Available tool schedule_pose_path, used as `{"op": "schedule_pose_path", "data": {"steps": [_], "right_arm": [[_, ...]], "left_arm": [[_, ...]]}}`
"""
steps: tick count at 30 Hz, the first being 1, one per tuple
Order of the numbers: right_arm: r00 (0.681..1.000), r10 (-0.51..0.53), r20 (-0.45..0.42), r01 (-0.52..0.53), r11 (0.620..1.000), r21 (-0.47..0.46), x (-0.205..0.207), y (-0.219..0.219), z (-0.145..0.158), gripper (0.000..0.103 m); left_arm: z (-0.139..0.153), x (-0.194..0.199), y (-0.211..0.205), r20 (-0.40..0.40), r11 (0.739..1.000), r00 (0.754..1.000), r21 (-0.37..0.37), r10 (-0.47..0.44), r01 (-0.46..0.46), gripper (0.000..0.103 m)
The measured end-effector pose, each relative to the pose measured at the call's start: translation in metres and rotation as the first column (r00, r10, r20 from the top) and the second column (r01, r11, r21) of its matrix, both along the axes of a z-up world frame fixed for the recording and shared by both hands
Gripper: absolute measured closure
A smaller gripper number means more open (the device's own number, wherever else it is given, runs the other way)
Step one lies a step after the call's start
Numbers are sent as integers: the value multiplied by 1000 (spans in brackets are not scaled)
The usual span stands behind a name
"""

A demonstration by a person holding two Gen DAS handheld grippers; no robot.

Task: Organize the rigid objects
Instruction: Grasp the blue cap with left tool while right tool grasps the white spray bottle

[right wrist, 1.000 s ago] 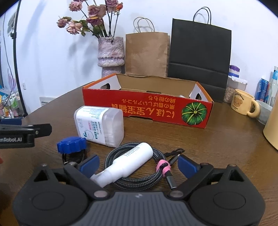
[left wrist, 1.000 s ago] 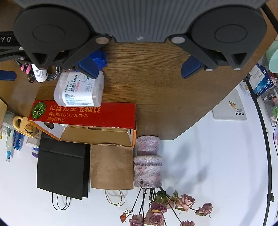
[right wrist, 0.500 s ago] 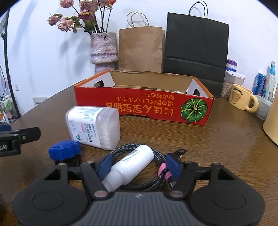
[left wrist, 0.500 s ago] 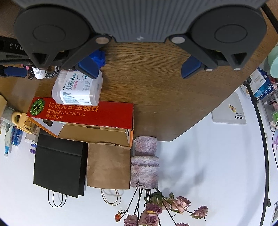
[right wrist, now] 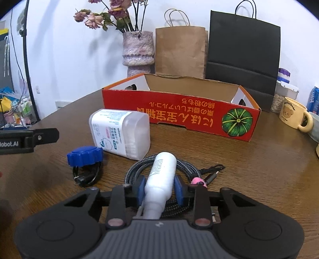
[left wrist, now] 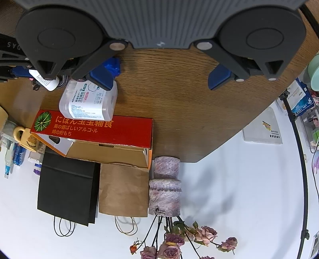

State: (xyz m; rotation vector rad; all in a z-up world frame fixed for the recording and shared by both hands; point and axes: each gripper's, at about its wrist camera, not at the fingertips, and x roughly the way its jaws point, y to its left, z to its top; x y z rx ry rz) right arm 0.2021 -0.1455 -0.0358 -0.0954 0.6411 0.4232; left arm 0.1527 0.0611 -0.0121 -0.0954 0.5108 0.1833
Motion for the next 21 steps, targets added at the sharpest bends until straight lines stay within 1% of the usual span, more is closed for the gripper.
{"op": "schedule_pose_path", "data": {"steps": [7, 12, 16, 18, 21], "right_arm": [[998, -19, 60, 15, 998, 62, -8, -11, 6, 76], [996, -24, 88, 16, 996, 91, -10, -17, 11, 76], [993, -40, 113, 28, 994, 107, -12, -23, 16, 76], [992, -48, 120, 36, 994, 107, -12, -27, 17, 76], [990, -62, 125, 49, 993, 106, -12, -35, 17, 76]], "left_arm": [[-3, 4, -2, -18, 1000, 1000, -2, -3, 3, 0], [-4, 7, -5, -21, 999, 999, -19, -32, 32, 0], [-1, 9, -15, -6, 996, 997, -34, -80, 80, 0], [-2, 13, -24, -19, 994, 994, -37, -103, 103, 0], [-6, 21, -37, -49, 994, 992, -17, -112, 111, 0]]}}
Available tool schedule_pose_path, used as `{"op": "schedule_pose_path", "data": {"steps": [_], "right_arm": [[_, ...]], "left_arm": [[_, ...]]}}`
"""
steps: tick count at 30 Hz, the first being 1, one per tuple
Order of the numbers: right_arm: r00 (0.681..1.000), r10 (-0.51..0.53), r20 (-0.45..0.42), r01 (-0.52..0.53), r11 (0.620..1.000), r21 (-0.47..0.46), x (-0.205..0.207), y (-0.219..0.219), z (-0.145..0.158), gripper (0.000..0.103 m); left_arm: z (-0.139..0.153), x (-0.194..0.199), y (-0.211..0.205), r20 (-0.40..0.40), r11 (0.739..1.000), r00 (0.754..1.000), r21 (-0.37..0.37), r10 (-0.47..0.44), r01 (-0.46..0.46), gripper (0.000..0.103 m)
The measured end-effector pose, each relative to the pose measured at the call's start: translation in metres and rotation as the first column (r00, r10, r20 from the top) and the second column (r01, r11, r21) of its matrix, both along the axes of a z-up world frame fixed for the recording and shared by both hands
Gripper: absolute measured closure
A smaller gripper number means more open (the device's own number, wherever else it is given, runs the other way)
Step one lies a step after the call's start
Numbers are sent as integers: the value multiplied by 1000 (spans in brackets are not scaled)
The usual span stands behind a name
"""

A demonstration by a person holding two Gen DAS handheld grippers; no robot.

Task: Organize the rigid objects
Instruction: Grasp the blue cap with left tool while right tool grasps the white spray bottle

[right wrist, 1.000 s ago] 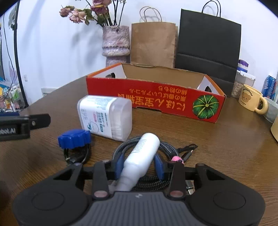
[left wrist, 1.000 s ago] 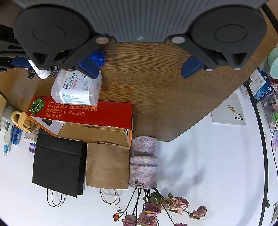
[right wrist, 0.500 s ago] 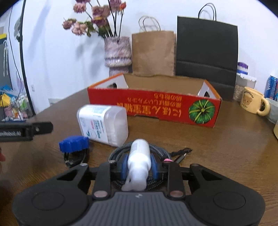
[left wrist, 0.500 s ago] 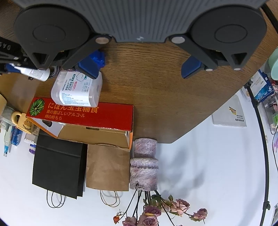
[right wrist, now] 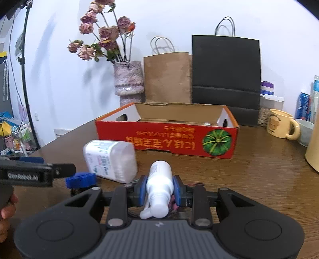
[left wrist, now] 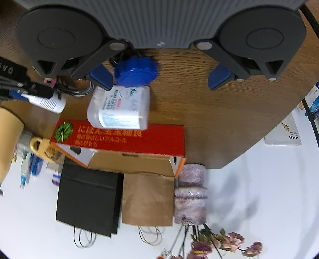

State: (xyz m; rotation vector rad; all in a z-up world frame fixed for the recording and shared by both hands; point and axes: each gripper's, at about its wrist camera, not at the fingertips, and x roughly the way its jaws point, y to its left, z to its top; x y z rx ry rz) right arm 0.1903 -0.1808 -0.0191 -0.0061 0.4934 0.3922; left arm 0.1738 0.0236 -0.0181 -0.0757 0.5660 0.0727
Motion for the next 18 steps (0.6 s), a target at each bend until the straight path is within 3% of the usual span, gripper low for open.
{"op": "schedule_pose_path", "data": {"steps": [10, 18], "right_arm": [[999, -46, 12, 45, 999, 16, 3, -26, -1, 76], [999, -36, 33, 36, 999, 2, -2, -19, -1, 76]], "left_arm": [[-12, 24, -15, -83, 1000, 996, 9, 30, -29, 0], [-13, 22, -16, -76, 1000, 997, 3, 16, -16, 0]]}}
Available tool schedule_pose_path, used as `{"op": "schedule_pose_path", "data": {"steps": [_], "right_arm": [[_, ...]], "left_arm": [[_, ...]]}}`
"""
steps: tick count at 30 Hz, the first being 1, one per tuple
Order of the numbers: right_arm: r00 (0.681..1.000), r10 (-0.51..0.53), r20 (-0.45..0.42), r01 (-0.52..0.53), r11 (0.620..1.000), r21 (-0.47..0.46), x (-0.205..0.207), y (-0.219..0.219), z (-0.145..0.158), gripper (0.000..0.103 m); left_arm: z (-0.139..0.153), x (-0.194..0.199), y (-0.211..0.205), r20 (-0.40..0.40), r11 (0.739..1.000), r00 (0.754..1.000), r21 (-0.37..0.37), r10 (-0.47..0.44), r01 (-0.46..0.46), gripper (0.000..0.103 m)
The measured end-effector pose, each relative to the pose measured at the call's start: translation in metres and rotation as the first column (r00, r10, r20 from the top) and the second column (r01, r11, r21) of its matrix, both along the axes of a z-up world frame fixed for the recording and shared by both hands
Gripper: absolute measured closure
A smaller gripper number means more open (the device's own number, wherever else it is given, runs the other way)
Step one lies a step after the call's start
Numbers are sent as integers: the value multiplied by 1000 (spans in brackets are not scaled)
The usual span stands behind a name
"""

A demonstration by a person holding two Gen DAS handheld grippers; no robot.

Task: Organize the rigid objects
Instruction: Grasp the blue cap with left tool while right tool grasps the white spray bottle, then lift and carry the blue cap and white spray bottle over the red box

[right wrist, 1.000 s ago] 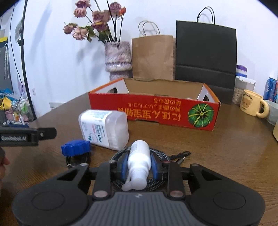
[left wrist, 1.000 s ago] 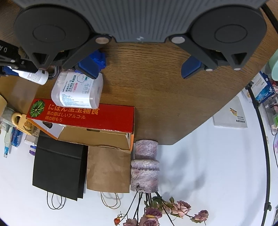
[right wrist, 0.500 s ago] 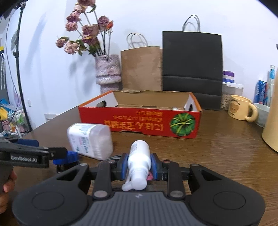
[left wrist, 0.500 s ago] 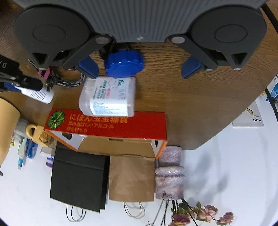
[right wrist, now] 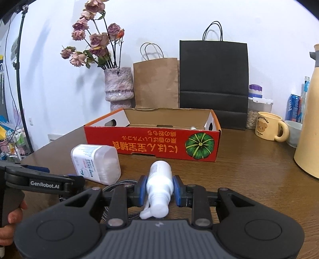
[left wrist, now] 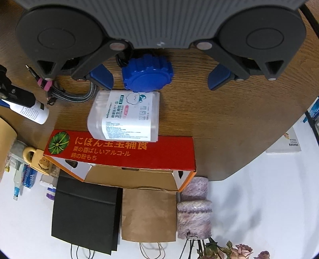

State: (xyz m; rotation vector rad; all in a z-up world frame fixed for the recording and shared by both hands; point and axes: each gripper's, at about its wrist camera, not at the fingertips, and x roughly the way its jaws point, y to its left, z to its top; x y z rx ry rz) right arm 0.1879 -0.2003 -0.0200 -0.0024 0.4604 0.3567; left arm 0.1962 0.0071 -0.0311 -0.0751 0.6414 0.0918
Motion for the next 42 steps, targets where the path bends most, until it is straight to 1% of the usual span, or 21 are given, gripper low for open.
{"op": "schedule_pose_path", "data": {"steps": [2, 5, 7, 8, 10, 11, 12, 15, 17, 20, 30, 37, 42], "right_arm": [[1000, 0, 4, 0, 1000, -4, -2, 2, 0, 76], [1000, 2, 8, -1, 1000, -11, -3, 4, 0, 76], [1000, 3, 10, -3, 1000, -15, -5, 5, -1, 76], [1000, 4, 11, -4, 1000, -18, -5, 5, -1, 76], [1000, 2, 12, -2, 1000, -22, -7, 6, -2, 76], [1000, 0, 13, 0, 1000, -23, -7, 7, -2, 76], [1000, -2, 14, 2, 1000, -24, -8, 7, -2, 76], [1000, -8, 16, 9, 1000, -25, -9, 6, -2, 76], [1000, -10, 18, 10, 1000, -24, -9, 6, -2, 76], [1000, -13, 22, 13, 1000, -25, -11, 5, -2, 76], [999, -23, 32, 24, 999, -22, -15, 4, -2, 76], [999, -33, 38, 33, 999, -12, -16, 1, 0, 76], [998, -33, 50, 33, 999, -3, -16, 0, 3, 76]], "left_arm": [[-1, 0, -1, -2, 1000, 1000, 3, -4, 4, 1], [-2, -1, -3, -1, 1000, 1000, 9, -10, 10, 9], [-2, -1, -4, 2, 1000, 1000, 12, -8, 8, 20], [-2, -1, -4, 3, 1000, 1000, 12, -7, 7, 23], [-2, -2, -3, 4, 1000, 1000, 1, -16, 15, 36], [-2, -2, -3, 6, 1000, 1000, 0, -20, 20, 40], [-2, -3, -4, 7, 1000, 1000, 0, -25, 25, 48], [-1, -5, -5, 15, 999, 999, 5, -31, 31, 48], [0, -6, -3, 26, 999, 999, -10, -32, 32, 48], [2, -9, 0, 42, 1000, 999, -10, -16, 17, 48], [9, -22, 3, 99, 1000, 995, -17, -6, 8, 48], [19, -32, 8, 148, 999, 989, -36, 8, -2, 48], [29, -36, 8, 181, 999, 983, -37, -2, 9, 48]]}}
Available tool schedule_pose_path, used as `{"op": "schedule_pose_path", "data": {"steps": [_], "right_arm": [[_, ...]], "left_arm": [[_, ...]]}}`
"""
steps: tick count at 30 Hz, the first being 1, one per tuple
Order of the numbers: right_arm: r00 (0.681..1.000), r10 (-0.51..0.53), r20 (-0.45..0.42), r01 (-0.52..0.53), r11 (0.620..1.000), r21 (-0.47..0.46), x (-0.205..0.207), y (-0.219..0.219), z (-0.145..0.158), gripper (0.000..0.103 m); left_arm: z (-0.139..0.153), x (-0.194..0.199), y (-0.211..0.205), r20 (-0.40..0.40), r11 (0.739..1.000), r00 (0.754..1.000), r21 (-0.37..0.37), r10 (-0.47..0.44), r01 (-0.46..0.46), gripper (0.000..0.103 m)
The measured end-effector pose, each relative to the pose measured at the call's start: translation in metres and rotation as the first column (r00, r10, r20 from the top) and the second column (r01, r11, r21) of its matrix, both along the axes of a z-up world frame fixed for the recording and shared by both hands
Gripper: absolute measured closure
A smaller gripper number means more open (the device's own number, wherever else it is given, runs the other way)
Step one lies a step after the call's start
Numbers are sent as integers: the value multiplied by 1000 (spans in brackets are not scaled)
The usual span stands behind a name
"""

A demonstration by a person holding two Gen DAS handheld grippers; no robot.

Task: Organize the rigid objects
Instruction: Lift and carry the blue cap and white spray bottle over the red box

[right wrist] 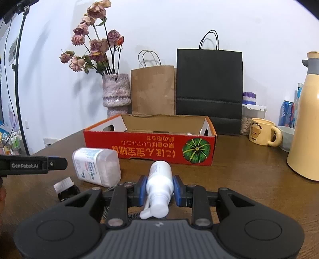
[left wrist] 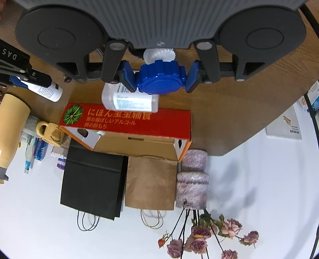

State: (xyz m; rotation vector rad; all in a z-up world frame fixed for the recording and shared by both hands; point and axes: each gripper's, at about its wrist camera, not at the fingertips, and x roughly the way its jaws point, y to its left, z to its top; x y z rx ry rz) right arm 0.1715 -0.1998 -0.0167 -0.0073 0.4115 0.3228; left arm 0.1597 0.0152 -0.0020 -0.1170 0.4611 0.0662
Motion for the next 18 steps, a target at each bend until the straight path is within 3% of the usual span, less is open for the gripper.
{"op": "schedule_pose_path", "data": {"steps": [18], "right_arm": [[998, 8, 68, -10, 1000, 29, 18, 7, 33, 76]], "left_arm": [[48, 24, -9, 93, 999, 995, 39, -35, 32, 48]]}}
